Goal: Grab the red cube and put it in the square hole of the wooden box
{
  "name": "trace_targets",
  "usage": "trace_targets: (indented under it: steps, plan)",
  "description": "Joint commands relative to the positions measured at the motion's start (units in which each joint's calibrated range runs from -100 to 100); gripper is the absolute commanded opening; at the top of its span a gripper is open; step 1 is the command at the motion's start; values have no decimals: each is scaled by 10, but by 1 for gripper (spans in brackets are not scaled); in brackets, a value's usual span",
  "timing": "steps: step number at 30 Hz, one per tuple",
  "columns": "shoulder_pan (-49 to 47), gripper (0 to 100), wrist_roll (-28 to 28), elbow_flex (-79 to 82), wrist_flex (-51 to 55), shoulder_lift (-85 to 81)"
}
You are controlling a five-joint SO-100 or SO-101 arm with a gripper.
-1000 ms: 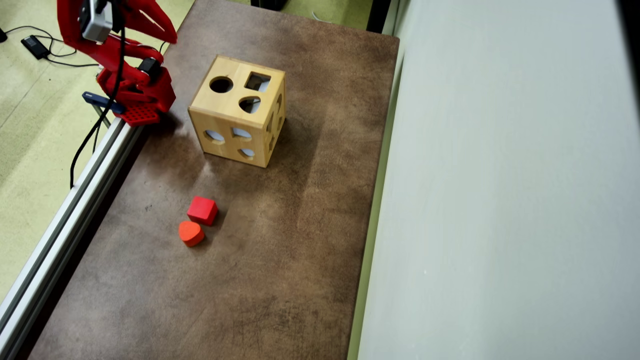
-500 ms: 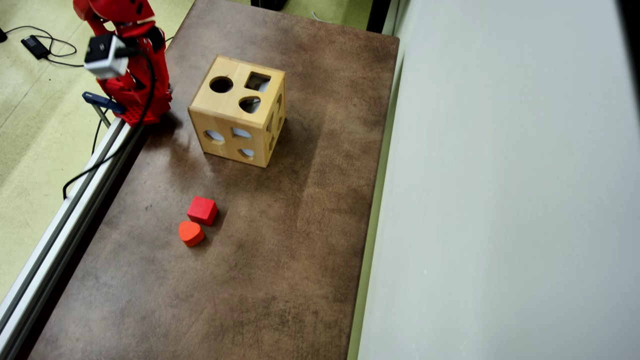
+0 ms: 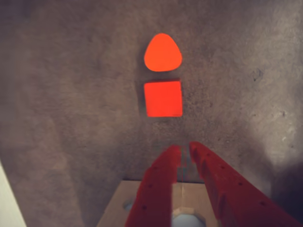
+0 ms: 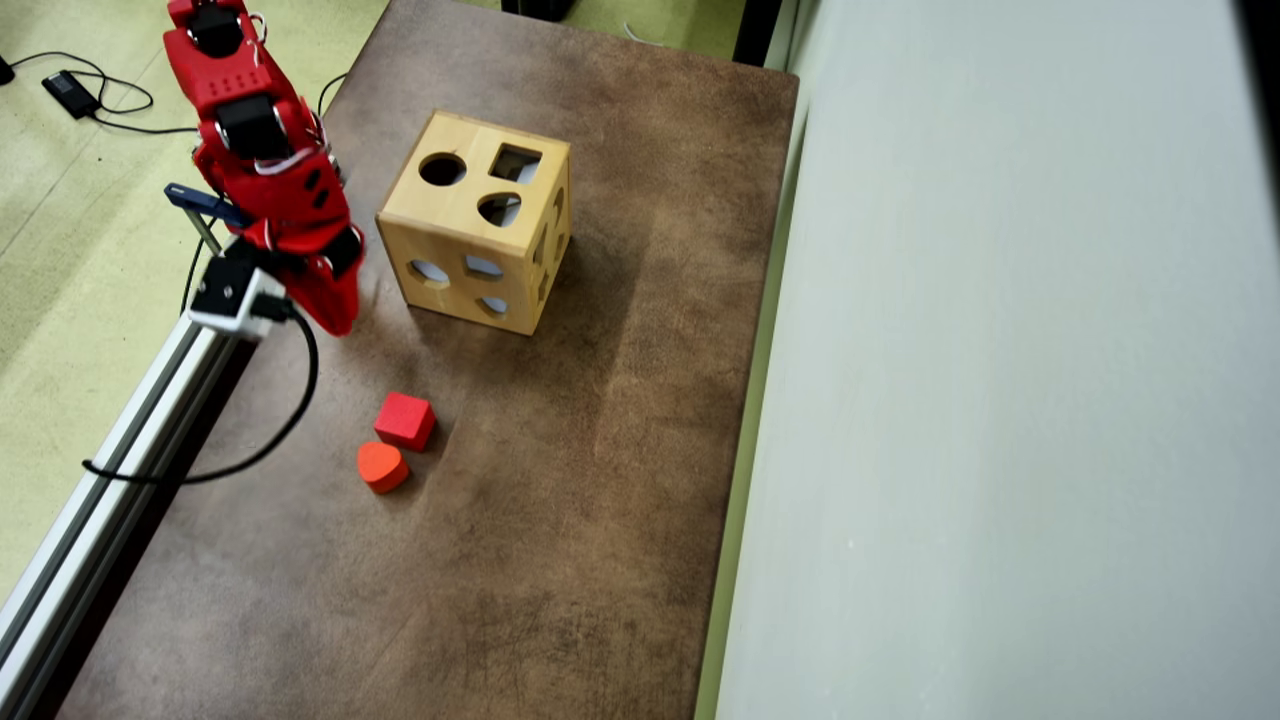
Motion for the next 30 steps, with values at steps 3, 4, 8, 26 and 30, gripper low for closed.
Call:
trace_targets:
  steps: [3, 4, 8, 26, 30]
  plan:
    - [12, 21, 2, -13, -9, 25]
    - [13, 23, 2, -13, -9, 37]
    - [15, 29, 2, -23, -9, 94]
    - [9, 30, 3, -23, -112, 209]
    - [9, 30, 3, -23, -112, 228]
